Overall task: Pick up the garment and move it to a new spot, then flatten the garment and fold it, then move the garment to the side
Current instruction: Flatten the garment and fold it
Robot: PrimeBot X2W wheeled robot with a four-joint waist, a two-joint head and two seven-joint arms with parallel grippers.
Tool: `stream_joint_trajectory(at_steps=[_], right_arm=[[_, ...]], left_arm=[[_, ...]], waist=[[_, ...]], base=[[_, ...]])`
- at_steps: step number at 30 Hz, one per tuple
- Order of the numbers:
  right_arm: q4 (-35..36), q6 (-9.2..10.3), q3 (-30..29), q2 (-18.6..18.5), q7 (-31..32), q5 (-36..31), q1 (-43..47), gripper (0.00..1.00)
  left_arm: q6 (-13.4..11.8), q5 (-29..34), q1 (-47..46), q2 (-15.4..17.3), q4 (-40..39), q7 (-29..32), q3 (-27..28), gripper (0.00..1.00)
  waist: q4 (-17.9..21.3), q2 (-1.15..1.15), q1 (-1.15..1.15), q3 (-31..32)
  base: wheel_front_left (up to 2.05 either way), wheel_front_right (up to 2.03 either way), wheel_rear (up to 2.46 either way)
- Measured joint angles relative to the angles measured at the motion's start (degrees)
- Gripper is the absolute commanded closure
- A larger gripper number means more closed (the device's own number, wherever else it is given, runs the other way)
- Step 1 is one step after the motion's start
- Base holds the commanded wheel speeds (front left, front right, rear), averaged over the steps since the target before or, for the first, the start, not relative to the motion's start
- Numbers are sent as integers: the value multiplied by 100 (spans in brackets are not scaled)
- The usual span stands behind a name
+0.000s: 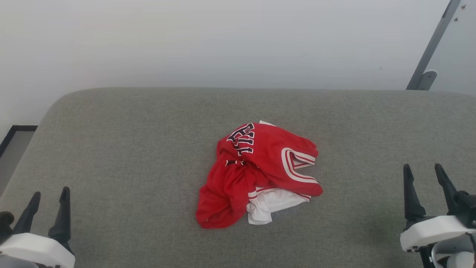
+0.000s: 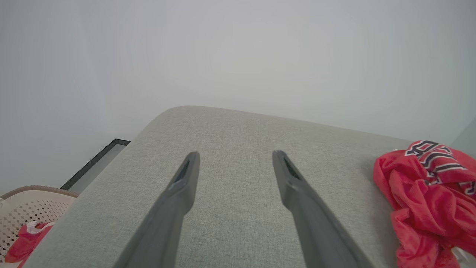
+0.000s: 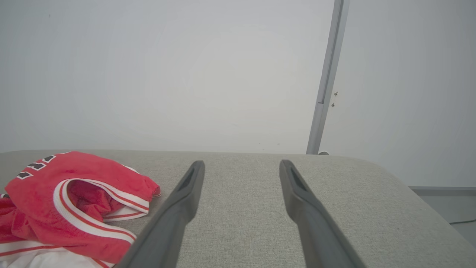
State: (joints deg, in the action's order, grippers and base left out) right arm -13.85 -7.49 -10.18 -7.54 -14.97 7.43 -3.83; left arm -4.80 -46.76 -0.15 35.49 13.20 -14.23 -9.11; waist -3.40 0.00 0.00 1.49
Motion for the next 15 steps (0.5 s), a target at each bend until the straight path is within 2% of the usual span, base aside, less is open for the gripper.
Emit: stream_joint_trajectory(at_steps=[9, 15], right_arm=[[1, 0, 26, -3, 1, -9, 1, 0], [4, 0, 57, -36, 1, -44, -85, 0]], left_arm=[[-34, 3, 18, 26, -230, 133, -122, 0], [44, 67, -159, 105, -715, 445, -361, 0]], waist=[[44, 0, 0, -52], [191, 0, 0, -166]], base=[[0, 0, 0], [0, 0, 0]])
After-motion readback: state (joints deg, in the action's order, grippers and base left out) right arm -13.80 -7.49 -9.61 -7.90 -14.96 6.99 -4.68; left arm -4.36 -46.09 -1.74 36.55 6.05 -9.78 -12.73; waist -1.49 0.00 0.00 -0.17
